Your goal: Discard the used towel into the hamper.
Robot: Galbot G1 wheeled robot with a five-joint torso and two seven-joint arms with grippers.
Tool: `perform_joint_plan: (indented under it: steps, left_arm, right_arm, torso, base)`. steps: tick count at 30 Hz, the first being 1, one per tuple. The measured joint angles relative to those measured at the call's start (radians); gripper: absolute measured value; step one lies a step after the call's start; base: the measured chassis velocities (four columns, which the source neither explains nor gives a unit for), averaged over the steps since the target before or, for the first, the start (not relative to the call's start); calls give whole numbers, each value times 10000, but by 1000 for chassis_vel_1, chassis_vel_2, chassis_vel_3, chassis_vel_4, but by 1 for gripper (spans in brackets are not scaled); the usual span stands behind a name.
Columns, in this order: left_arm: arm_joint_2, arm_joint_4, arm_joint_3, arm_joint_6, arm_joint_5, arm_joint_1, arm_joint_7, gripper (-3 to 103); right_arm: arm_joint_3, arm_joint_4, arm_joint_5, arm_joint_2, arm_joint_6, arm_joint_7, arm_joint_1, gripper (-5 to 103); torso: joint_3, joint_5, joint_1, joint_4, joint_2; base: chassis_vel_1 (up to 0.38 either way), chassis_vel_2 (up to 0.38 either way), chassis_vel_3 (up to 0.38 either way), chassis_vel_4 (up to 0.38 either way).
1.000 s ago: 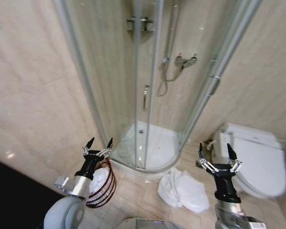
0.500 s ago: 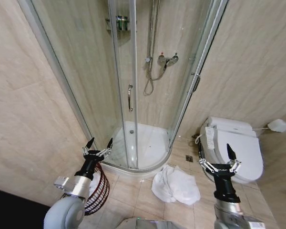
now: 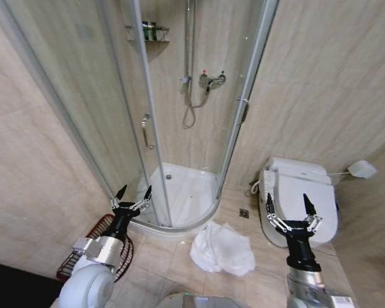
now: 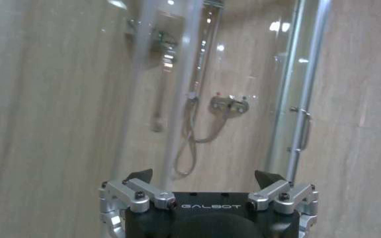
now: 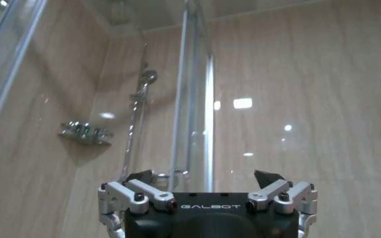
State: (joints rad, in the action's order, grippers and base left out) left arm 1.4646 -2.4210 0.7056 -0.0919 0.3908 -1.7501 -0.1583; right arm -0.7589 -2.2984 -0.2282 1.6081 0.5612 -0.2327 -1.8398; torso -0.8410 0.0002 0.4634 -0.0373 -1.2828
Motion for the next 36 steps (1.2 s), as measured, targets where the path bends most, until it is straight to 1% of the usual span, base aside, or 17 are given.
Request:
perform_joint_plan:
  steps: [1, 3, 6, 8, 9, 12, 14, 17, 20, 25, 28, 33, 36]
  left_arm:
    - [0, 1, 0, 0, 0, -2, 2, 100]
    - [1, 1, -1, 0, 0, 1, 1, 100]
    - [1, 0, -1, 0, 0, 1, 0, 100]
    - [1, 1, -1, 0, 0, 0, 0, 100]
    - [1, 0, 0, 0, 0, -1, 0, 100]
    - [-1, 0, 4, 0, 0, -5, 1, 100]
    - [-4, 0, 5, 0, 0, -2, 2, 100]
    - [-5, 0, 4, 0, 0, 0, 2, 100]
    - [-4, 0, 4, 0, 0, 0, 2, 100]
    - [-1, 0, 2, 0, 0, -1, 2, 100]
    - [1, 0, -2, 0, 0, 0, 1, 100]
    - [1, 0, -2, 0, 0, 0, 1, 100]
    - [-1, 0, 2, 0, 0, 0, 1, 100]
  right_arm:
    - [-7, 24, -138, 0, 87, -127, 41, 100]
    - [-59, 61, -258, 0, 150, -263, 84, 100]
    - [-96, 89, -324, -3, 167, -284, 102, 100]
    - [-103, 90, -356, -3, 169, -285, 102, 100]
    - [-101, 90, -387, -3, 169, -279, 101, 100]
    - [-91, 75, -445, -2, 162, -258, 87, 100]
    - [-90, 57, -460, 1, 153, -257, 77, 100]
    - [-90, 50, -461, 2, 152, -257, 64, 100]
    - [-90, 44, -461, 2, 153, -260, 56, 100]
    - [-92, 47, -461, 0, 210, -291, 55, 100]
    - [-169, 199, -504, -3, 559, -542, 155, 100]
    - [-274, 347, -519, -3, 706, -589, 263, 100]
    - [-557, 621, -819, 0, 832, -534, 202, 100]
  torso:
    - [-1, 0, 1, -2, 0]
    - [-2, 1, 5, 4, 2]
    - [-2, 6, 4, -1, 1]
    - [-2, 3, 5, -1, 2]
    - [-1, 1, 4, -5, 1]
    - [1, -2, -2, -7, -1]
    - [0, -7, -1, 0, -2]
    - [1, -6, -2, 5, -2]
    - [0, -2, -1, 0, -2]
    - [-1, -2, 1, -2, -1]
    - [-2, 4, 5, 0, 1]
    - [-1, 0, 3, 0, 1]
    - [44, -1, -38, 0, 93]
  base:
    - [-309, -271, 260, 272]
    - [-246, -239, 245, 150]
    - [-151, -163, 203, 57]
    - [-26, -130, 85, 9]
    - [49, -62, 85, 11]
    - [87, 1, -52, 14]
    - [73, 54, -98, -49]
    - [5, 34, -102, -22]
    - [-19, -24, 32, 27]
    - [-142, -100, 166, 128]
    - [-164, -124, 143, 121]
    - [-54, -51, 59, 41]
    - [10, 13, -21, -3]
